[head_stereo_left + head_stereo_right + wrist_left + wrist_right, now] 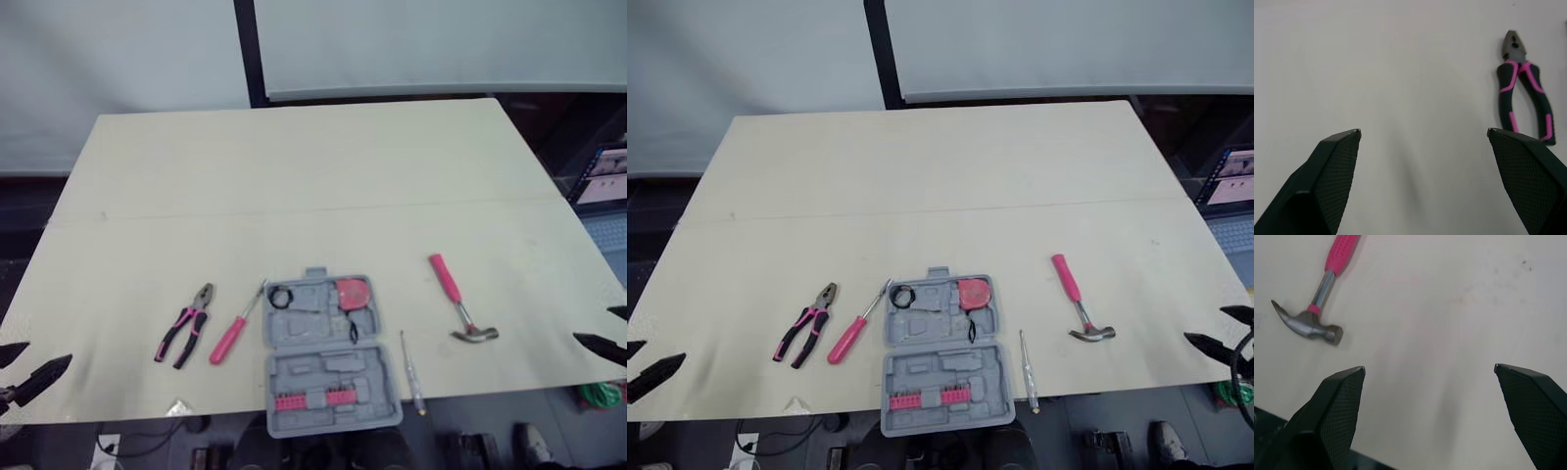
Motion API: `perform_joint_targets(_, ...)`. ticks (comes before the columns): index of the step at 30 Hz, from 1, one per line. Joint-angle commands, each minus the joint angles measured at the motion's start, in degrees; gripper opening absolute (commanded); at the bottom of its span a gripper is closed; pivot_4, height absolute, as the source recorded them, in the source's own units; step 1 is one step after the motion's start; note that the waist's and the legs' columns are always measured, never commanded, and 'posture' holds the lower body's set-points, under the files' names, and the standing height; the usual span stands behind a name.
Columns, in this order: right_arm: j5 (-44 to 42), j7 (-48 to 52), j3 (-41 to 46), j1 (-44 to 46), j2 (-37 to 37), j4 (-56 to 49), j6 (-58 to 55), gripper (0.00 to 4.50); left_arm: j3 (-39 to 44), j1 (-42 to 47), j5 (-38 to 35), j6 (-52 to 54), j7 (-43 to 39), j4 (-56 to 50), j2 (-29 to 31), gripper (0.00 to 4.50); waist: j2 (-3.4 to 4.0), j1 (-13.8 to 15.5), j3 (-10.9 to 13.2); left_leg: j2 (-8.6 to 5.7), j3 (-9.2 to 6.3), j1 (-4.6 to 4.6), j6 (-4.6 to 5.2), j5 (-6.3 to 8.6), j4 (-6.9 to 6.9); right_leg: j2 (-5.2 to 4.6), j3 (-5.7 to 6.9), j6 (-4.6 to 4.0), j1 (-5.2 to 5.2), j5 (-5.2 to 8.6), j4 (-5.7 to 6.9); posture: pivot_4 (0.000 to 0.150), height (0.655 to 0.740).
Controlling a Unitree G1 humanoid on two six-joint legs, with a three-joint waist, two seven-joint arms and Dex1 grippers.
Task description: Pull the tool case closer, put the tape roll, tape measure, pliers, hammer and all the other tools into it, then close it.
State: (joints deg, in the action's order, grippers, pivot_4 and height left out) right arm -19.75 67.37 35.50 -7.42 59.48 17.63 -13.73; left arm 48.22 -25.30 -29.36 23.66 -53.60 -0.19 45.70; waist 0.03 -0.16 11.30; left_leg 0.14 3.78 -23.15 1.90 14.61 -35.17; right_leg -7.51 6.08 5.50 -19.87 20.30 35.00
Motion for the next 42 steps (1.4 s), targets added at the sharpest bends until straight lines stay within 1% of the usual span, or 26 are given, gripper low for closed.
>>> perform_joint_targets(1, -4.6, 1.5, -1.0, 1.9, -0.4, -6.9, -3.4, 4.47, -1.8, 0.5, -3.6, 4.7, 2.4, -8.6, -1.6, 4.5, 0.02, -0.1, 0.0, 0.0, 0.0, 0.02, 0.0, 0.0, 0.0, 0.0, -0.01, 0.01, 0.03, 0.0, 0.0, 0.15, 0.7278)
perform_joint_targets(4, -11.6, -0.4, -3.8, 3.8, -1.2, -21.7, -12.6, 4.47, -5.9, 0.3, -3.8, 7.3, 5.6, -15.7, -3.9, 4.5, 0.23, -0.3, -0.1, 0.01, 0.01, 0.04, 0.01, -0.01, 0.0, 0.01, -0.04, 0.01, 0.03, 0.0, 0.05, 0.15, 0.7278)
perform_joint_targets(8, -18.8, -0.9, -8.6, 5.9, -1.4, -35.7, -19.9, 4.47, -10.5, 1.1, -2.7, 8.9, 7.8, -18.3, -5.2, 4.5, 0.21, 0.1, -0.1, 0.04, 0.0, 0.05, -0.04, -0.06, 0.0, 0.07, 0.0, -0.02, 0.0, 0.02, 0.21, 0.15, 0.7278)
perform_joint_targets(11, -23.2, -1.7, -14.3, 10.0, -1.8, -43.8, -23.5, 4.47, -14.4, 3.8, -1.5, 10.2, 10.7, -19.2, -5.4, 4.5, 0.17, 0.5, -0.1, 0.01, -0.01, 0.03, -0.04, -0.08, -0.03, 0.06, 0.01, -0.02, 0.0, 0.01, 0.22, 0.15, 0.7278)
perform_joint_targets(14, -25.1, -3.8, -21.1, 16.1, -3.5, -48.3, -25.7, 4.47, -18.7, 6.3, 0.9, 9.0, 12.0, -18.3, -5.5, 4.5, 0.12, 0.8, -0.1, 0.01, -0.04, 0.02, -0.02, -0.09, -0.13, 0.05, 0.01, 0.02, 0.02, -0.01, 0.25, 0.15, 0.7278)
perform_joint_targets(19, -26.1, -4.7, -30.3, 25.3, -7.4, -50.6, -27.3, 4.47, -25.1, 11.7, 5.1, 7.6, 14.8, -13.6, -6.9, 4.5, 0.07, 1.0, -0.1, -0.01, -0.02, -0.01, -0.02, -0.1, -0.16, 0.03, -0.02, 0.03, -0.01, -0.04, 0.23, 0.15, 0.7278)
perform_joint_targets(24, -24.7, -4.6, -35.8, 29.7, -10.1, -50.4, -27.1, 4.47, -29.8, 15.3, 9.7, 3.9, 16.5, -8.2, -7.5, 4.5, 0.05, 1.2, -0.1, -0.02, 0.01, -0.06, -0.08, -0.14, -0.15, 0.05, 0.04, 0.02, -0.08, -0.04, 0.27, 0.15, 0.7278)
perform_joint_targets(30, -23.8, -4.5, -37.6, 31.6, -11.1, -49.4, -26.7, 4.47, -33.0, 17.9, 12.1, 0.5, 16.6, -4.0, -8.9, 4.5, -0.02, 1.4, 0.0, -0.01, 0.04, -0.06, -0.05, -0.15, -0.37, 0.04, 0.06, 0.04, -0.06, -0.04, 0.48, 0.15, 0.7278)
perform_joint_targets(33, -23.7, -4.5, -37.9, 32.1, -11.5, -49.1, -26.8, 4.47, -33.5, 18.5, 12.7, -0.4, 17.0, -2.8, -9.6, 4.5, -0.08, 1.4, 0.0, 0.01, 0.02, -0.05, -0.04, -0.13, -0.49, 0.04, 0.05, 0.04, -0.06, -0.05, 0.58, 0.15, 0.7278)
perform_joint_targets(38, -23.2, -4.6, -38.2, 32.6, -12.1, -48.7, -26.9, 4.47, -33.6, 19.1, 11.9, -3.5, 16.6, -1.7, -12.2, 4.5, -0.08, 1.4, 0.0, 0.03, 0.0, -0.04, -0.06, -0.15, -0.49, 0.03, 0.04, 0.0, -0.08, -0.07, 0.62, 0.15, 0.7278)
perform_joint_targets(42, -23.5, -4.6, -38.0, 33.2, -12.2, -48.1, -27.4, 4.47, -33.9, 19.8, 13.0, -3.3, 17.8, -1.0, -13.2, 4.5, -0.08, 1.6, 0.0, 0.02, -0.01, -0.06, -0.06, -0.15, -0.49, 0.02, 0.06, 0.0, -0.08, -0.07, 0.6, 0.15, 0.7278)
